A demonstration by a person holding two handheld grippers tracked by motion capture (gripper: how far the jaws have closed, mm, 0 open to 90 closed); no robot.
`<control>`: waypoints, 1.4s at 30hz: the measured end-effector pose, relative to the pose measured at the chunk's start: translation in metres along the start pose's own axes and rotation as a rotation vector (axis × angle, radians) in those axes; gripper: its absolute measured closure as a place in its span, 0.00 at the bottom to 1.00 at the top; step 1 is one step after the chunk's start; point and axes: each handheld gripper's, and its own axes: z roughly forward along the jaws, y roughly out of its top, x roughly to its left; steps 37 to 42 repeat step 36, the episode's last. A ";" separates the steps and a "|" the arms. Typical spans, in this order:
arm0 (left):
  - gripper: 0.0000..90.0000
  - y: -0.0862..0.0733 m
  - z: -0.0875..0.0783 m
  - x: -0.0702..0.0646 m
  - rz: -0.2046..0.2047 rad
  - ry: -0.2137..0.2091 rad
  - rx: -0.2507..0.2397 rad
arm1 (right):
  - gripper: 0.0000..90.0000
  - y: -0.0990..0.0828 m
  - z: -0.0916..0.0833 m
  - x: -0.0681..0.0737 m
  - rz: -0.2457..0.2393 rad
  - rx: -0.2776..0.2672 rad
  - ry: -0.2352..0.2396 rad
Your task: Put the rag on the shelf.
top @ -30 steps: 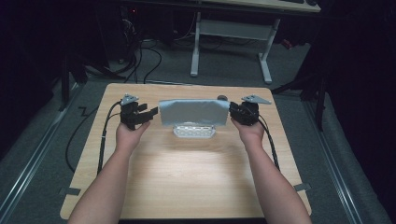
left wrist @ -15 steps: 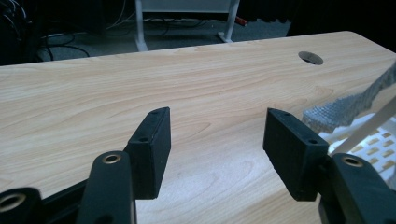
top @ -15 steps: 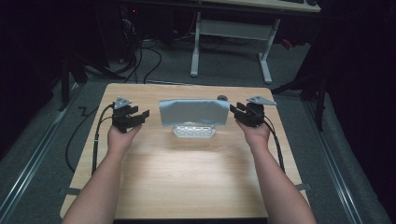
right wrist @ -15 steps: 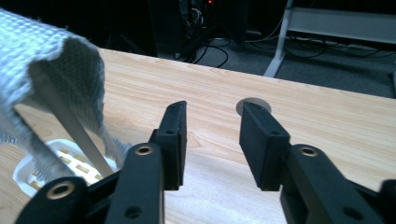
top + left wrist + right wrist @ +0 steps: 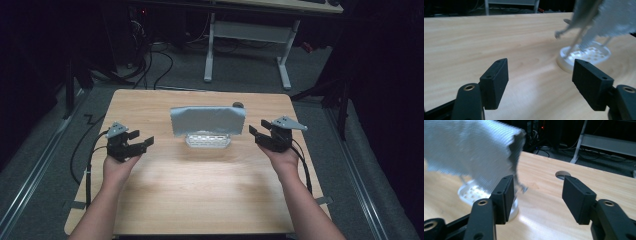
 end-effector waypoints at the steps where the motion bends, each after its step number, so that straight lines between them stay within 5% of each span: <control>1: 0.33 -0.003 -0.003 -0.003 0.008 0.001 0.008 | 0.42 -0.001 -0.005 0.004 -0.023 0.012 0.001; 5: 0.32 -0.018 -0.015 -0.019 0.025 -0.006 0.030 | 0.41 -0.013 -0.026 0.017 -0.064 -0.026 0.015; 12: 0.32 -0.039 -0.023 -0.049 0.050 -0.053 0.074 | 0.39 -0.042 -0.053 0.037 -0.110 0.016 0.020; 15: 0.31 -0.055 -0.022 -0.077 0.117 -0.069 0.123 | 0.37 -0.057 -0.059 0.043 -0.093 0.044 0.022; 19: 0.30 -0.077 -0.027 -0.094 0.068 -0.126 0.135 | 0.36 -0.078 -0.064 0.048 -0.055 0.088 0.025; 22: 0.31 -0.088 -0.029 -0.098 0.032 -0.171 0.156 | 0.35 -0.097 -0.065 0.053 -0.059 0.111 0.014; 24: 0.31 -0.089 -0.028 -0.098 0.044 -0.170 0.166 | 0.37 -0.108 -0.067 0.054 -0.056 0.097 -0.001; 25: 0.31 -0.088 -0.024 -0.099 0.082 -0.153 0.181 | 0.35 -0.122 -0.068 0.055 -0.025 0.152 0.016; 27: 0.31 -0.087 -0.022 -0.099 0.099 -0.145 0.187 | 0.35 -0.123 -0.066 0.056 -0.045 0.166 0.031; 28: 0.31 -0.087 -0.019 -0.099 0.120 -0.135 0.195 | 0.36 -0.122 -0.065 0.057 -0.095 0.154 0.009; 32: 0.31 -0.086 -0.012 -0.095 0.124 -0.123 0.215 | 0.35 -0.120 -0.059 0.054 -0.044 0.154 0.027; 42: 0.31 -0.088 -0.015 -0.091 0.118 -0.118 0.221 | 0.34 -0.121 -0.058 0.053 -0.041 0.151 0.033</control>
